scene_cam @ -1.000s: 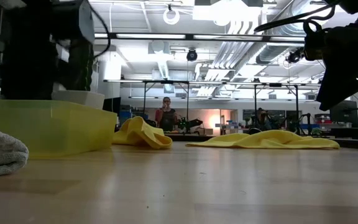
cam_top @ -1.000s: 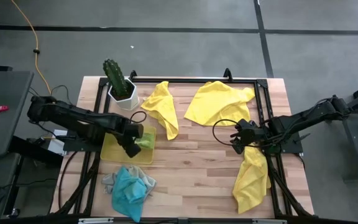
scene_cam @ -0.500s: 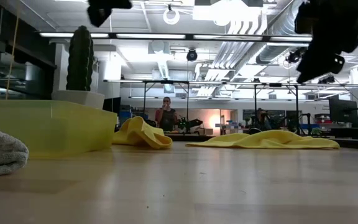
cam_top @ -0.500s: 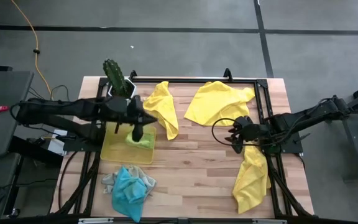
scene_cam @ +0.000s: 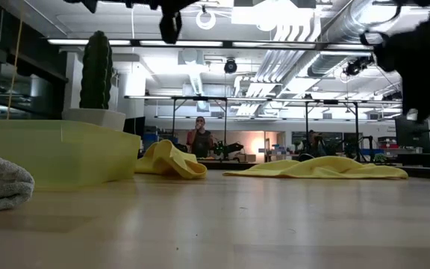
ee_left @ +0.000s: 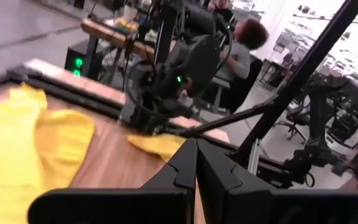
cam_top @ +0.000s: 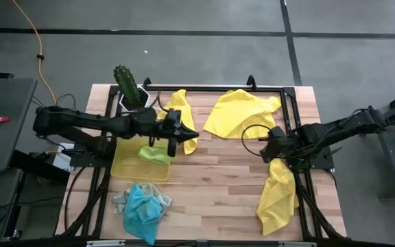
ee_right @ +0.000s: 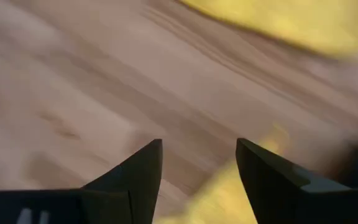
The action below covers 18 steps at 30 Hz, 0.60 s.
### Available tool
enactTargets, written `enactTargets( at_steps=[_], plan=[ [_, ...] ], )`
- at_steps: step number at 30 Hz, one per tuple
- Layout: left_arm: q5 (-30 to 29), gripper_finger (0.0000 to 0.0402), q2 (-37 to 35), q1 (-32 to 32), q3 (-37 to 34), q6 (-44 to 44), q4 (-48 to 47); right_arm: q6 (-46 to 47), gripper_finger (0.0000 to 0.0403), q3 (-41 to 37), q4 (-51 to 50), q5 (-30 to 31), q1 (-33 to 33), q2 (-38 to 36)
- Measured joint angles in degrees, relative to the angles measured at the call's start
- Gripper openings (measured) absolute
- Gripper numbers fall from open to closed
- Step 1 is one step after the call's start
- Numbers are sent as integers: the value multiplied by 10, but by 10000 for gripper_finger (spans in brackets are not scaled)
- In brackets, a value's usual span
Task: Fold microfiber towels
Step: Fold the bottom yellow microfiber towel
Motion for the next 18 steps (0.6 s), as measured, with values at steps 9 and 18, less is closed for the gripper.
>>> enactTargets(
  at_steps=[9,18],
  plan=[
    [21,0,55,-14,0,-51,10,34,142,-28,34,-18,-45,53],
    [21,0,55,-21,0,-41,13,-45,117,-29,33,-47,-85,180]
  ],
)
